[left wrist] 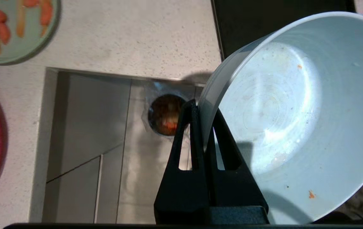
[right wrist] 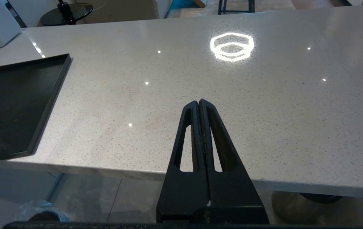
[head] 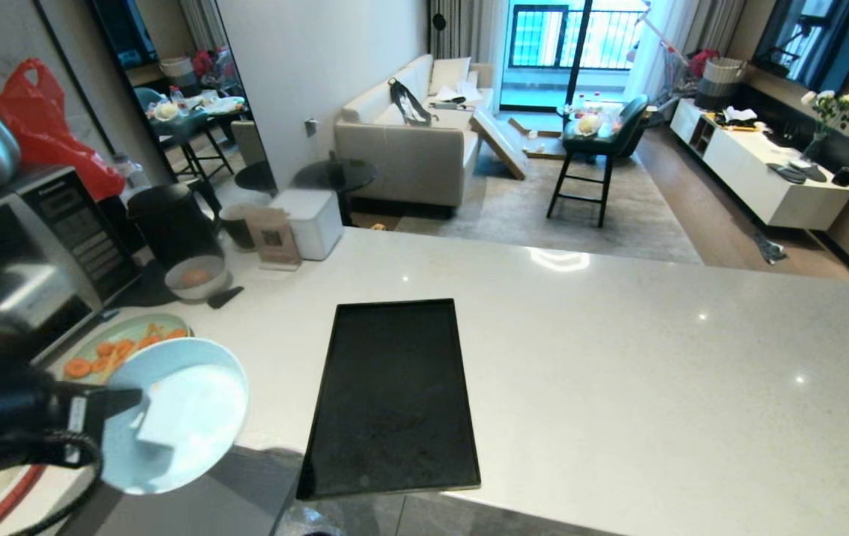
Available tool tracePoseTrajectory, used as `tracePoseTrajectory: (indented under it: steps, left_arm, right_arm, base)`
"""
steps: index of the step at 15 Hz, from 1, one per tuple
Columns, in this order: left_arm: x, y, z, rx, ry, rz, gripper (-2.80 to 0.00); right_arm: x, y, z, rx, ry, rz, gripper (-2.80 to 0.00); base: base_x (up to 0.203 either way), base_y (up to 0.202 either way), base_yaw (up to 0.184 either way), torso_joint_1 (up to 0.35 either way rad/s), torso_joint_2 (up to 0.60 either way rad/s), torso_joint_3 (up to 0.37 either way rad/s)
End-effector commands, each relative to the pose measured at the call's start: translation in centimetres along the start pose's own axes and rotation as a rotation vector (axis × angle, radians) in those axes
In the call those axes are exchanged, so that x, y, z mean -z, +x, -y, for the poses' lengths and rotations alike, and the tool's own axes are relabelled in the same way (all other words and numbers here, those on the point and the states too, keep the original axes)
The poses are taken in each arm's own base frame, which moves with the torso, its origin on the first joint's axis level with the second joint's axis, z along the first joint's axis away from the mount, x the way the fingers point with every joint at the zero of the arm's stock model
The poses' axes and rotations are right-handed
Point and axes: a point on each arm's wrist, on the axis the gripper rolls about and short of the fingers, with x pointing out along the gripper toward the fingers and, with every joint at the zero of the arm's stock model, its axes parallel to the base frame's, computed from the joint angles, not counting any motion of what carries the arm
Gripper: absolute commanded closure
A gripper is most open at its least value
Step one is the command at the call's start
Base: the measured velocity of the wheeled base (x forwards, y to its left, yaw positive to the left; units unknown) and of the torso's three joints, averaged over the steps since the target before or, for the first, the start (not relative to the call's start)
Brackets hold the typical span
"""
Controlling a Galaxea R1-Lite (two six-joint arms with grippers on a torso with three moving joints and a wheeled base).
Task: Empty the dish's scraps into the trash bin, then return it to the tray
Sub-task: Put the bowl back to the table
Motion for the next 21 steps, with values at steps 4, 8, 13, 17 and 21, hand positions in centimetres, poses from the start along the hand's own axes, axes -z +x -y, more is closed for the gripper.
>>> tracePoseTrajectory:
  steps: [4, 8, 13, 17, 21]
  left_arm:
    - [-1.4, 13.0, 2.5, 0.059, 0.069, -0.319, 0.00]
    - [-0.8, 19.7, 4.7, 0.099, 0.110, -0.311, 0.00]
    - [-1.6, 22.8, 8.5, 0.156, 0.112, -0.287, 0.00]
    - [-1.4, 23.8, 8.8, 0.189, 0.109, -0.305, 0.00]
    - [-1.4, 24.7, 8.9, 0.190, 0.110, -0.305, 0.00]
  right_arm:
    - [0.0, 0.0, 0.0, 0.000, 0.001, 0.001, 0.00]
    - [0.0, 0.0, 0.0, 0.000, 0.001, 0.001, 0.00]
    - [0.0, 0.0, 0.0, 0.000, 0.000, 0.001, 0.00]
    - [0.0, 0.0, 0.0, 0.000, 0.000, 0.001, 0.00]
    - [0.0, 0.0, 0.0, 0.000, 0.001, 0.001, 0.00]
  base:
    - [0.000, 0.000, 0.000, 0.000, 0.00, 0.000]
    - [0.000, 0.000, 0.000, 0.000, 0.00, 0.000]
    - [0.000, 0.000, 0.000, 0.000, 0.00, 0.000]
    - [0.000, 0.000, 0.000, 0.000, 0.00, 0.000]
    - [0.000, 0.000, 0.000, 0.000, 0.00, 0.000]
